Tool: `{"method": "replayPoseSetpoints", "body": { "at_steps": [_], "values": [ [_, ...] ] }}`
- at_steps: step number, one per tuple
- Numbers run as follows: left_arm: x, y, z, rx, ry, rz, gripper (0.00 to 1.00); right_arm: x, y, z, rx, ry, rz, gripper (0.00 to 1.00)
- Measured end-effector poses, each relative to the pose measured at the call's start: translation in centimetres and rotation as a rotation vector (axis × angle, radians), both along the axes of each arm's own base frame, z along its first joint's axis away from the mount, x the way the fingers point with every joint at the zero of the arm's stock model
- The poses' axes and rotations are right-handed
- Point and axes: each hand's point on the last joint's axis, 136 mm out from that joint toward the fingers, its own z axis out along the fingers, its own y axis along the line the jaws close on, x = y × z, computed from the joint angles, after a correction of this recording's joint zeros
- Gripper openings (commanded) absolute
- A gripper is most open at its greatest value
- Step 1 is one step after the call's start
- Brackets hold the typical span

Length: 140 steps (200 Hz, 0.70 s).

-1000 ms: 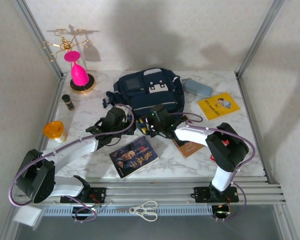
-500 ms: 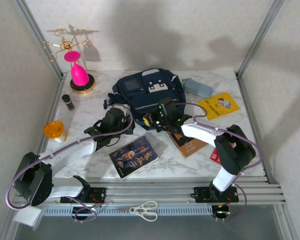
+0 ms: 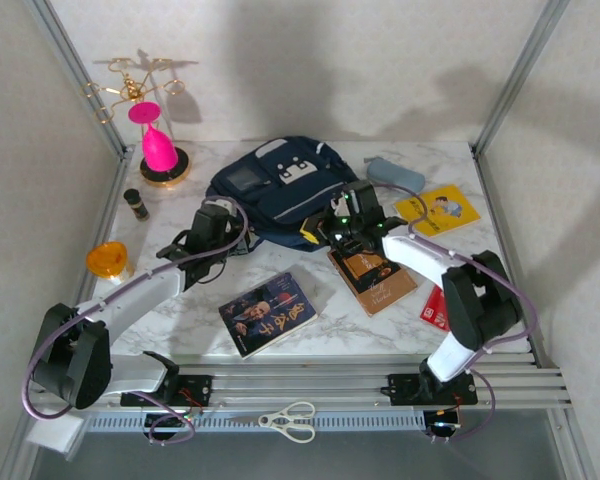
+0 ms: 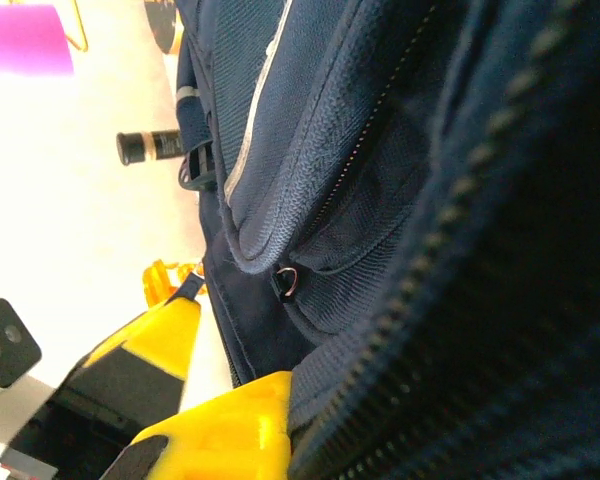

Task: Pack the student bag
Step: Unzip the student bag at the top-center of the table.

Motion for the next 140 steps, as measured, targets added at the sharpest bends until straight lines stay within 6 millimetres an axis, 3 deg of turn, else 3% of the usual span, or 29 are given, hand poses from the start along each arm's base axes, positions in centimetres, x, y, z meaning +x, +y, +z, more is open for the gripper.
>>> {"method": "replayPoseSetpoints", "body": {
  "at_steps": [48, 84, 140],
  "values": [
    [0.8, 3.0, -1.1, 0.021, 0.031, 0.081, 0.00, 1.0, -0.9, -0.3, -0.009, -0.052, 0.004, 0.00],
    [1.3, 4.4, -3.9, 0.062, 0.100, 0.116, 0.00, 0.9, -1.2, -1.6, -0.040, -0.044, -0.035, 0.01],
    [1.6, 5.3, -4.4, 0.091, 0.105, 0.150, 0.00, -0.5, 1.1, -3.2, -0.062, -0.033, -0.100, 0.05]
  ]
}}
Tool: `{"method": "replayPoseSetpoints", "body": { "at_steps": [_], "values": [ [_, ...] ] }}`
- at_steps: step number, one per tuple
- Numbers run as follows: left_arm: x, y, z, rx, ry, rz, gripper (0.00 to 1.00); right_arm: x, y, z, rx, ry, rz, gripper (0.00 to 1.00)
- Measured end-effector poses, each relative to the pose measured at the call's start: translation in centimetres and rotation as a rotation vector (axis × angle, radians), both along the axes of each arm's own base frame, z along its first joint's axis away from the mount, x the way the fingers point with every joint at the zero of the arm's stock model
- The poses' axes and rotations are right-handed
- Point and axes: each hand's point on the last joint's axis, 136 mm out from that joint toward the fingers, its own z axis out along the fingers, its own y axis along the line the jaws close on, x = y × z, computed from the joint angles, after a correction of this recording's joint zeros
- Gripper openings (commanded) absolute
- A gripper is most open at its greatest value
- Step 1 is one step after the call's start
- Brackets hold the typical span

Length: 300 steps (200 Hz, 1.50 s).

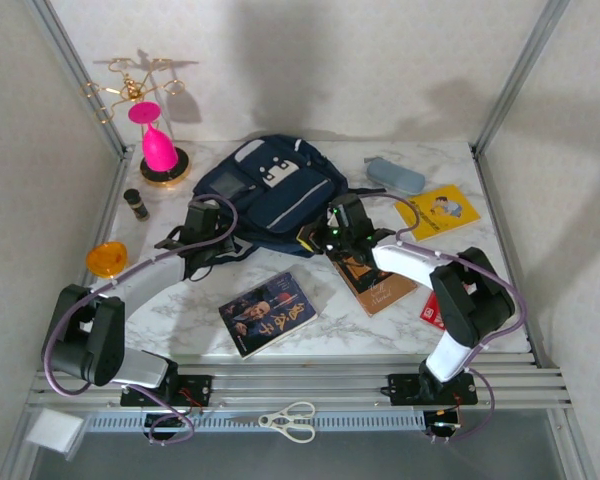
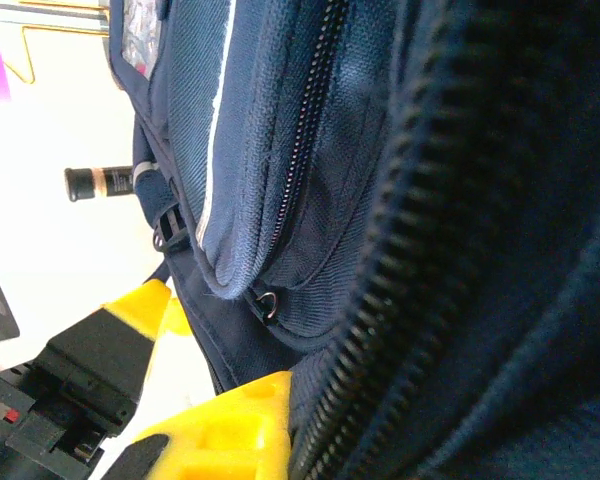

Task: Pack the student bag
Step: Unzip the student bag at the top-center of the table, then rotate the book at the center of the table.

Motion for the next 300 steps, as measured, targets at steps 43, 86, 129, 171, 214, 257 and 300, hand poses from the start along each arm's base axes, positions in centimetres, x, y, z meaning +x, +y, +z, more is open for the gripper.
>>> {"method": "replayPoseSetpoints", "body": {
  "at_steps": [43, 86, 129, 171, 214, 257, 300],
  "values": [
    [0.0, 0.2, 0.0, 0.000, 0.002, 0.002, 0.16, -0.4, 0.6, -0.9, 0.014, 0.014, -0.016, 0.35],
    [-0.4, -0.4, 1.7, -0.049, -0.024, -0.013, 0.38, -1.8, 3.5, -1.0, 0.014, 0.006, 0.065, 0.62],
    [-1.8, -0.8, 6.2, -0.132, -0.123, -0.012, 0.47, -3.6, 2.3, 1.3, -0.031, -0.051, 0.111, 0.80],
    [-4.8, -4.8, 6.2, -0.252, -0.103, -0.067, 0.55, -4.2, -3.8, 5.4, -0.143, -0.176, 0.068, 0.95],
    [-9.8, -14.7, 6.7, -0.428, -0.047, -0.231, 0.64, -0.3, -16.6, 3.7, -0.340, -0.167, -0.151, 0.99],
    [-13.4, -22.7, 3.6, -0.518, 0.051, -0.310, 0.67, 0.4, -24.4, -1.9, -0.395, -0.013, -0.225, 0.99],
    [-13.9, -29.1, -0.8, -0.490, 0.149, -0.344, 0.68, 0.6, -27.0, -6.4, -0.446, 0.090, -0.215, 0.99]
  ]
}}
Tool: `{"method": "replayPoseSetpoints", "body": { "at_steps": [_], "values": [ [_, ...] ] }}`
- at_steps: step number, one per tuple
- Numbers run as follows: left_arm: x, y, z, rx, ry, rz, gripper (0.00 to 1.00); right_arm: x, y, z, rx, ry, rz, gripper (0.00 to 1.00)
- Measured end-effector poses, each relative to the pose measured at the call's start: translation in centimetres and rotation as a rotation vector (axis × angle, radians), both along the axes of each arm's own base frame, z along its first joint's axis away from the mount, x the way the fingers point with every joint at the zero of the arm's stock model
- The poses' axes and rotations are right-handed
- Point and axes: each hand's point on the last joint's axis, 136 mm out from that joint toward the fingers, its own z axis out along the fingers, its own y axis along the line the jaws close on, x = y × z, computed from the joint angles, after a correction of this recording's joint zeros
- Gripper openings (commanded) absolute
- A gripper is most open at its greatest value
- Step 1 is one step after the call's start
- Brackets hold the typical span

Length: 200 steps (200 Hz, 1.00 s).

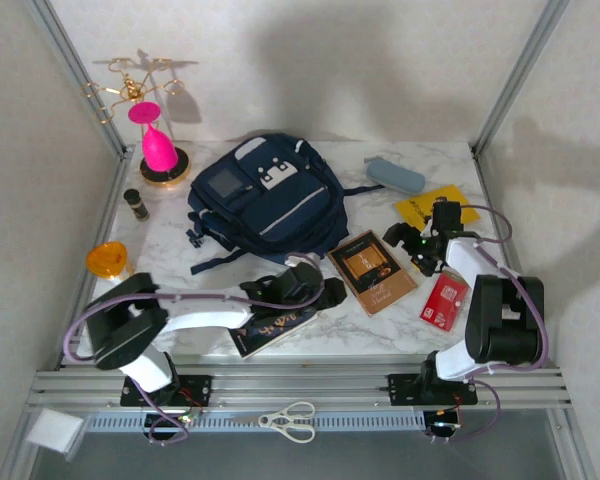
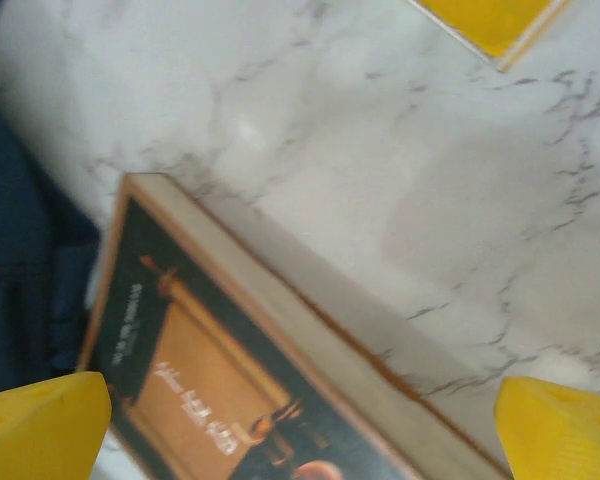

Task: Pack the student bag
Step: Rotate the book at the center of the table.

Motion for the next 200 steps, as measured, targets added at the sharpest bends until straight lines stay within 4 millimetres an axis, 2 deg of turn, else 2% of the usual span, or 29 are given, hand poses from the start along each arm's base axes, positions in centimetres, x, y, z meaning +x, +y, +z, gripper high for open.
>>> {"method": "replayPoseSetpoints", "body": {
  "at_steps": [37, 57, 79, 96, 119, 151, 163, 175, 200],
  "values": [
    [2.1, -3.5, -1.3, 0.009, 0.002, 0.006, 0.69, -0.1, 0.1, -1.4, 0.004, 0.024, 0.021, 0.99],
    [2.9, -4.2, -2.2, 0.019, -0.005, 0.024, 0.69, -0.8, 0.7, -1.9, 0.031, 0.035, 0.041, 0.99],
    [3.9, -4.1, -3.9, 0.046, 0.008, 0.046, 0.68, -1.5, 1.4, -1.6, 0.044, 0.020, 0.063, 0.99],
    [5.4, -3.4, -5.2, 0.064, 0.021, 0.083, 0.66, -3.0, 2.7, -1.5, 0.047, 0.028, 0.101, 0.99],
    [7.1, -2.3, -5.1, 0.073, 0.009, 0.127, 0.64, -5.6, 5.4, -1.0, 0.078, 0.032, 0.167, 0.99],
    [9.1, -0.9, -5.2, 0.071, 0.009, 0.150, 0.64, -9.1, 7.3, -0.1, 0.124, 0.042, 0.193, 0.99],
    [9.7, -0.4, -5.2, 0.084, 0.000, 0.153, 0.65, -9.2, 7.2, 0.5, 0.133, 0.026, 0.191, 0.98],
    [10.0, -0.1, -5.3, 0.097, -0.008, 0.149, 0.65, -8.7, 6.3, 0.6, 0.142, 0.021, 0.159, 0.96],
    [9.8, -0.1, -5.4, 0.116, -0.019, 0.125, 0.66, -8.2, 4.0, -1.1, 0.115, 0.070, 0.092, 0.91]
  ]
}}
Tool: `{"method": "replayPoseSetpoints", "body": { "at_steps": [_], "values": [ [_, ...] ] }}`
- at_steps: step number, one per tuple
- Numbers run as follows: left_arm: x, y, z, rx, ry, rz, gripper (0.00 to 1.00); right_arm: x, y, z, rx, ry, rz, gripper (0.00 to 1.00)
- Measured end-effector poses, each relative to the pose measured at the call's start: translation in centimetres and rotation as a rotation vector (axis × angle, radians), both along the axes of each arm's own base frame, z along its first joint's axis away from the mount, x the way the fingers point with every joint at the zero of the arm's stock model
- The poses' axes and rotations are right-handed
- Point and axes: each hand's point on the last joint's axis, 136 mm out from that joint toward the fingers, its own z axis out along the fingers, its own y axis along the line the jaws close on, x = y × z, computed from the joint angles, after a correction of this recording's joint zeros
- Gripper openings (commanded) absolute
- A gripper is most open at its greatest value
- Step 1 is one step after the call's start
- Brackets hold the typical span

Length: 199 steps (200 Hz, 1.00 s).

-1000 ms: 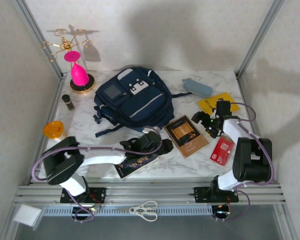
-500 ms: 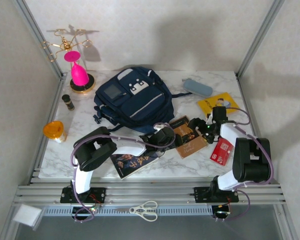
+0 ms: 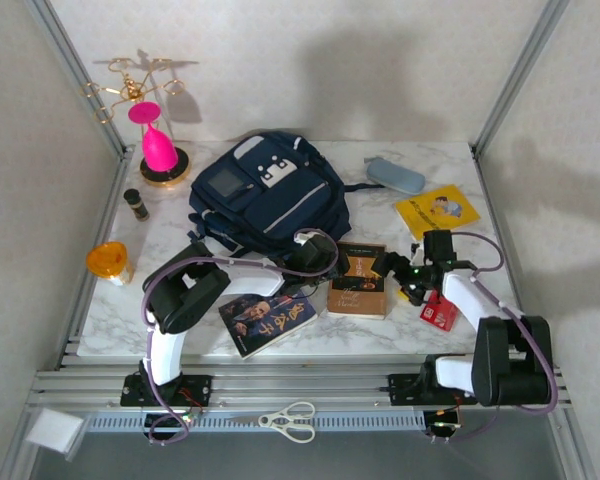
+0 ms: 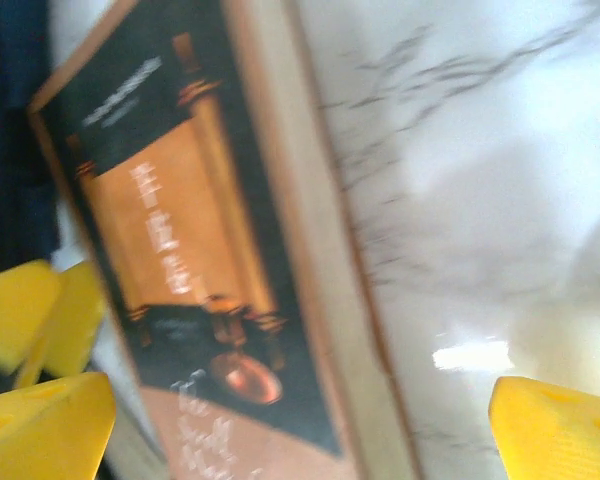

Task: Pack the student bag
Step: Rotate the book at the center of the table, then pick up the book from the center of the table.

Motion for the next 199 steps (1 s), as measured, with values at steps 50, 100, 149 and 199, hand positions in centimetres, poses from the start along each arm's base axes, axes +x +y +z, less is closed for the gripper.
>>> {"method": "replayPoseSetpoints", "body": {
  "at_steps": [50, 100, 149, 199],
  "values": [
    [-2.2, -0.8, 0.1, 0.016, 0.029, -0.067, 0.65, -0.8, 1.5, -0.6, 0.011, 0.017, 0.090, 0.80],
    [-3.2, -1.1, -0.2, 0.018, 0.045, -0.095, 0.64, -1.7, 2.9, -0.5, 0.021, 0.015, 0.163, 0.69],
    [-3.3, -0.9, -0.3, 0.033, 0.038, -0.104, 0.64, -1.9, 2.9, 1.4, 0.021, -0.023, 0.184, 0.54],
    [-3.3, -0.9, -0.2, 0.037, 0.040, -0.105, 0.64, -1.7, 3.3, 2.7, 0.042, -0.052, 0.205, 0.41]
  ]
}}
